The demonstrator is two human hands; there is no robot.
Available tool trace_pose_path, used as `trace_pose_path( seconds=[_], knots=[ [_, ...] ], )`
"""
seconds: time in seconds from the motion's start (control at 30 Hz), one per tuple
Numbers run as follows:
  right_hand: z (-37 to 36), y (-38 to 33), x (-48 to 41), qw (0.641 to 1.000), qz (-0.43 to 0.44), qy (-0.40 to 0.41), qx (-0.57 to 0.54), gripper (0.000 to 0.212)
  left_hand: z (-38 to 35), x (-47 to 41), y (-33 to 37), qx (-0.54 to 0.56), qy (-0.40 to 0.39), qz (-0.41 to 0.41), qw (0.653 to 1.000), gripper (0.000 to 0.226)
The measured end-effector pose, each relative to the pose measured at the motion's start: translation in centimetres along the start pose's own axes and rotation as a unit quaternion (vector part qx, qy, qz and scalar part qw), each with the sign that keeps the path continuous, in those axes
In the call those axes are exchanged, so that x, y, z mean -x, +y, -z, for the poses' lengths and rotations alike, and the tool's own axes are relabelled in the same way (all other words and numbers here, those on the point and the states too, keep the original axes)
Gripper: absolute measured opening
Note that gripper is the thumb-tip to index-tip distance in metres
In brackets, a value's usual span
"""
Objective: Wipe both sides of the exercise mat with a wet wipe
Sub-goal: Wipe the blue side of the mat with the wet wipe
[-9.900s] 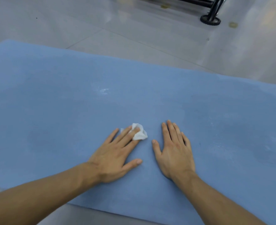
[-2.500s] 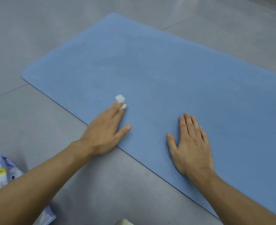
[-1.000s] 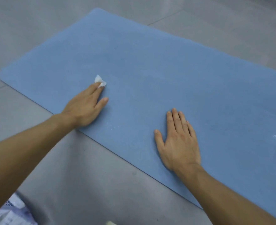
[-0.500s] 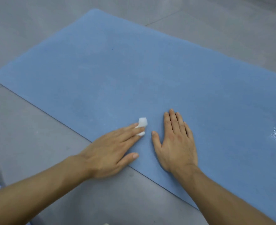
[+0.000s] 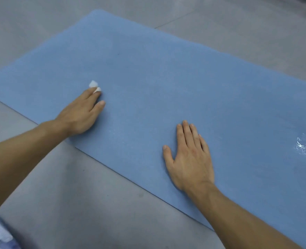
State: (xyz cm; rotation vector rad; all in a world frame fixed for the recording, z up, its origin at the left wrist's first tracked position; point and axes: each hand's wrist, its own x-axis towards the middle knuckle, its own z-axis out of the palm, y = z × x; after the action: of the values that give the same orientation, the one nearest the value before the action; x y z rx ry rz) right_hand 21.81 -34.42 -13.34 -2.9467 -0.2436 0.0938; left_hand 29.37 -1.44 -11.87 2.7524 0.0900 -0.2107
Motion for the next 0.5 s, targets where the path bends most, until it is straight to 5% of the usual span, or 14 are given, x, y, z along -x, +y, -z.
trace_pose_path(
  seconds=[0.1,0.27,0.5],
  knots=[
    [0.0,0.0,0.0,1.000,-0.001,0.004,-0.002,0.080,-1.7,-0.9,5.0,-0.010,-0.023,-0.081,0.996,0.064],
    [-0.1,0.0,-0.1,1.000,0.000,0.009,0.002,0.079,-5.5,3.5,10.3,-0.028,-0.052,-0.257,0.965,0.080],
    [0.0,0.0,0.0,1.000,0.001,0.009,0.000,0.079,-4.5,11.3,7.1,-0.036,-0.076,-0.268,0.960,0.064]
  ],
)
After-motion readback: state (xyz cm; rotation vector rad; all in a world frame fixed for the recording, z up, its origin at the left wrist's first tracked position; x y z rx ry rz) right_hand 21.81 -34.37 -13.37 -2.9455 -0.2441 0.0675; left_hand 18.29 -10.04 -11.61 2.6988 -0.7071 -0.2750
